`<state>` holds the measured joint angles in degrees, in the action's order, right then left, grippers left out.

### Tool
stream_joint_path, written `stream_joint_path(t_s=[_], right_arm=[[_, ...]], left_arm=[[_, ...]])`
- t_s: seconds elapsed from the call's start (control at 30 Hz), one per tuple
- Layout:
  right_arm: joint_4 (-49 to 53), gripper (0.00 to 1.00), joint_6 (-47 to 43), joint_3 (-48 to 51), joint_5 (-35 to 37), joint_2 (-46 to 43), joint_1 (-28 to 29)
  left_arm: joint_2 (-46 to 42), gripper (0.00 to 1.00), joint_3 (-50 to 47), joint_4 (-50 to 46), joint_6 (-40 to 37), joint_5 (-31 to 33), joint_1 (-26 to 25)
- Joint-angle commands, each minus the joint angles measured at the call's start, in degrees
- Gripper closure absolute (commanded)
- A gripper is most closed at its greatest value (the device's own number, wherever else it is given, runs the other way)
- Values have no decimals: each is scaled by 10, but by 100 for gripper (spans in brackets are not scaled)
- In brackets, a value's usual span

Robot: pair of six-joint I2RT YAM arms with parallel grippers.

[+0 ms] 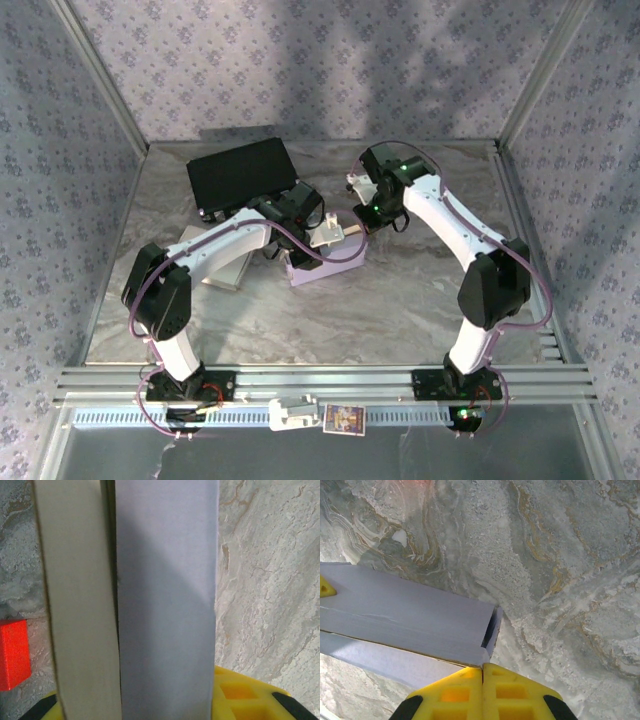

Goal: Fold the paper box

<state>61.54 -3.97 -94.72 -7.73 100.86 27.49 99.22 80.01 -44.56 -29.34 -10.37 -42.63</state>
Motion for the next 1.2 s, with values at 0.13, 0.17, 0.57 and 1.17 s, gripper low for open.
stream_joint_path(t_s=[0.13, 0.17, 0.57, 1.17], right_arm=[[74, 100, 85, -46, -6, 26, 6], [79, 100, 90, -51, -9, 29, 7], [99, 100, 179, -68, -82, 36, -5], [54, 100, 232, -30, -112, 17, -28]], left_arm=[[11, 67, 16, -15, -3, -7, 5], [13, 68, 18, -18, -2, -5, 4], [22, 74, 24, -24, 2, 13, 5], [24, 73, 27, -27, 6, 22, 5]])
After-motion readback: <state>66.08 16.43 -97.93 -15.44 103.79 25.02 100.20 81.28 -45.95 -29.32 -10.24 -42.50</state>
